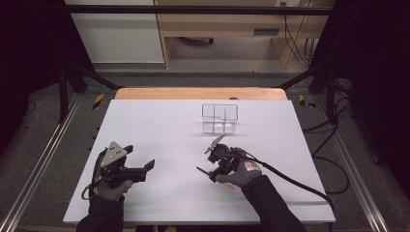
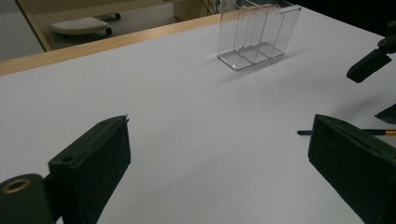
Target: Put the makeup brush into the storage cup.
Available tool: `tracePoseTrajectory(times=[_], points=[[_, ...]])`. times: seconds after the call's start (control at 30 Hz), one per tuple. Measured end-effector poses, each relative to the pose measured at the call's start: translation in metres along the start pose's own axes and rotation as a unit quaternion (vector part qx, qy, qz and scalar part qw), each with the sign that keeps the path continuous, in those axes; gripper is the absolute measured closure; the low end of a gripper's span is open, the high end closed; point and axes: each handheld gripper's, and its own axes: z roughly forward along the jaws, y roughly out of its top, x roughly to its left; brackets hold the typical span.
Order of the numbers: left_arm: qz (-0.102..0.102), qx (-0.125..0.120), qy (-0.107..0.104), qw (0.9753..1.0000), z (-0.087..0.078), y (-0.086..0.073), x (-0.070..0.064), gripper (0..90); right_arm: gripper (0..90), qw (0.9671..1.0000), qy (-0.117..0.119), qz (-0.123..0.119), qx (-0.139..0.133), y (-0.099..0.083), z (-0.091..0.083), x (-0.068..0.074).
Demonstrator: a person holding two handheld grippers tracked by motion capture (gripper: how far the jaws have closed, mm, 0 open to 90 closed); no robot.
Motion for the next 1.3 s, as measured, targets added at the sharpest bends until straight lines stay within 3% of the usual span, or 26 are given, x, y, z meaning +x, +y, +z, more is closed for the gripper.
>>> tracePoseTrajectory(times=[0.53,0.9,1.3], points=[[0.002,0.004,-0.002,1.0,0.001,-0.001,0.0,5.1,41.1,0.9987,0.014,-0.013,0.047,0.001,0.017,0.002],[0.002,0.005,-0.003,1.0,0.002,-0.001,0.0,5.1,51.2,0.9961,0.027,-0.019,0.082,0.001,0.028,0.005],[0.003,0.007,-0.003,1.0,0.002,-0.001,0.0,5.1,63.8,0.9943,0.033,-0.022,0.099,0.001,0.034,0.003]])
